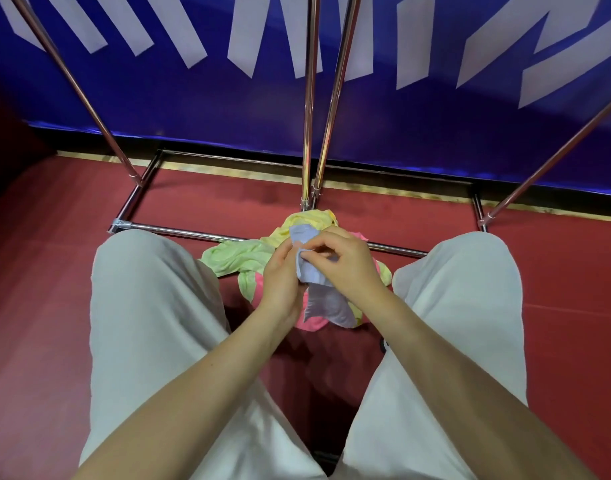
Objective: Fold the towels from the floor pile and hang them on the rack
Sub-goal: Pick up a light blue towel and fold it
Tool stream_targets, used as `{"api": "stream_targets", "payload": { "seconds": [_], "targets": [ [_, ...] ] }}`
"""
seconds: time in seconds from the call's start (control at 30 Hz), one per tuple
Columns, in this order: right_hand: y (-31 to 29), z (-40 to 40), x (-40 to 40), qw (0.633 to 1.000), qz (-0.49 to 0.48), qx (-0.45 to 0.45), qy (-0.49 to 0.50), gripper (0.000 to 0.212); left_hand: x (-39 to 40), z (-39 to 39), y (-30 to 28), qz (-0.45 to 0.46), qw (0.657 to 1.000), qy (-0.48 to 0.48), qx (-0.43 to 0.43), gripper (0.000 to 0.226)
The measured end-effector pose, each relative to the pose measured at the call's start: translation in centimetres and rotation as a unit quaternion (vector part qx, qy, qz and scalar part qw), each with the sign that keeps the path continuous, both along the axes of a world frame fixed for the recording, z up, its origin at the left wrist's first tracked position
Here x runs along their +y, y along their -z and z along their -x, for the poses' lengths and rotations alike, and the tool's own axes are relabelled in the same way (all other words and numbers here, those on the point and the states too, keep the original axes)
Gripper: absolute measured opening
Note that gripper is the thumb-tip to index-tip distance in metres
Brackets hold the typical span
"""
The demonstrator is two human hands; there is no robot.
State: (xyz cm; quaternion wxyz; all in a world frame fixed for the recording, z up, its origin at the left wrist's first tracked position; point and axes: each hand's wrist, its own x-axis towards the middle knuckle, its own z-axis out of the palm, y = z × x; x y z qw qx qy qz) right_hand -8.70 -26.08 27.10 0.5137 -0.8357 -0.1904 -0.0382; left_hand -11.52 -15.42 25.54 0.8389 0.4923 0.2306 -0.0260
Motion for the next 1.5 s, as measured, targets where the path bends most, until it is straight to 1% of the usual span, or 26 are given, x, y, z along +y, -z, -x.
{"api": "stream_targets", "payload": {
  "seconds": [0.1, 0.17, 0.27, 0.3, 0.37, 0.43, 0.53, 0.57, 0.6, 0.67, 0.73, 0.87, 1.0, 1.17, 1.27, 1.33, 1.4, 1.5],
  "targets": [
    [0.3, -0.4, 0.1, 0.999, 0.039, -0.021, -0.014, 0.011, 0.2, -0.1, 0.1, 0.034, 0.999, -0.011, 0.011, 0.021],
    [0.3, -0.4, 0.3, 0.997, 0.058, -0.042, -0.015, 0.014, 0.4, -0.2, 0.0, 0.041, 0.998, -0.020, 0.033, 0.025],
    [0.0, -0.3, 0.5, 0.991, 0.075, -0.108, 0.025, 0.016, 0.7, -0.3, 0.2, -0.007, 0.998, -0.032, 0.044, 0.025],
    [0.0, -0.4, 0.4, 0.991, 0.067, -0.107, 0.033, 0.013, 0.7, -0.4, 0.2, -0.032, 0.998, -0.031, 0.035, 0.023],
    [-0.3, -0.2, 0.2, 0.997, 0.038, -0.051, 0.032, 0.007, 0.8, -0.3, 0.2, -0.092, 0.995, -0.030, 0.026, 0.022],
    [-0.5, 0.1, 0.0, 0.999, 0.016, 0.016, 0.032, 0.008, 0.7, -0.1, -0.1, -0.135, 0.990, -0.029, 0.029, 0.015],
    [-0.6, 0.3, -0.1, 0.998, -0.018, 0.034, 0.057, 0.013, 0.1, 0.3, -0.3, -0.195, 0.981, -0.012, 0.003, 0.026],
    [-0.7, 0.3, -0.1, 0.996, -0.031, 0.041, 0.070, 0.013, -0.1, 0.3, -0.5, -0.209, 0.978, -0.014, -0.008, 0.026],
    [-0.7, 0.3, 0.1, 0.994, -0.047, 0.054, 0.081, 0.013, -0.2, 0.4, -0.5, -0.205, 0.978, -0.023, -0.013, 0.023],
    [-0.6, 0.5, 0.4, 0.987, -0.086, 0.093, 0.097, 0.012, -0.3, 0.4, -0.9, -0.170, 0.984, -0.041, -0.022, 0.019],
    [-0.1, 0.6, 0.7, 0.978, -0.118, 0.130, 0.109, 0.012, -0.3, 0.5, -1.1, -0.151, 0.988, -0.039, -0.021, 0.021],
    [0.6, 0.4, 1.1, 0.963, -0.130, 0.178, 0.157, 0.012, -0.5, 0.7, -1.1, -0.123, 0.992, -0.020, -0.002, 0.026],
    [0.7, 0.4, 1.2, 0.952, -0.132, 0.209, 0.179, 0.009, -0.9, 0.8, -1.1, -0.069, 0.997, -0.019, 0.010, 0.025],
    [0.6, 0.1, 1.1, 0.933, -0.173, 0.223, 0.223, 0.010, -1.2, 0.6, -0.7, -0.090, 0.996, -0.026, 0.010, 0.030],
    [0.7, 0.0, 1.1, 0.934, -0.168, 0.223, 0.224, 0.010, -1.3, 0.5, -0.6, -0.094, 0.995, -0.021, 0.016, 0.030],
    [0.9, 0.0, 1.1, 0.935, -0.162, 0.220, 0.227, 0.011, -1.4, 0.6, -0.8, -0.096, 0.995, -0.023, 0.017, 0.026],
    [0.9, 0.0, 1.1, 0.936, -0.159, 0.214, 0.232, 0.011, -1.6, 0.7, -0.9, -0.104, 0.994, -0.021, 0.012, 0.021],
    [1.0, 0.1, 1.1, 0.939, -0.154, 0.215, 0.219, 0.013, -1.6, 0.8, -0.6, -0.124, 0.992, -0.017, -0.005, 0.023]
  ]
}}
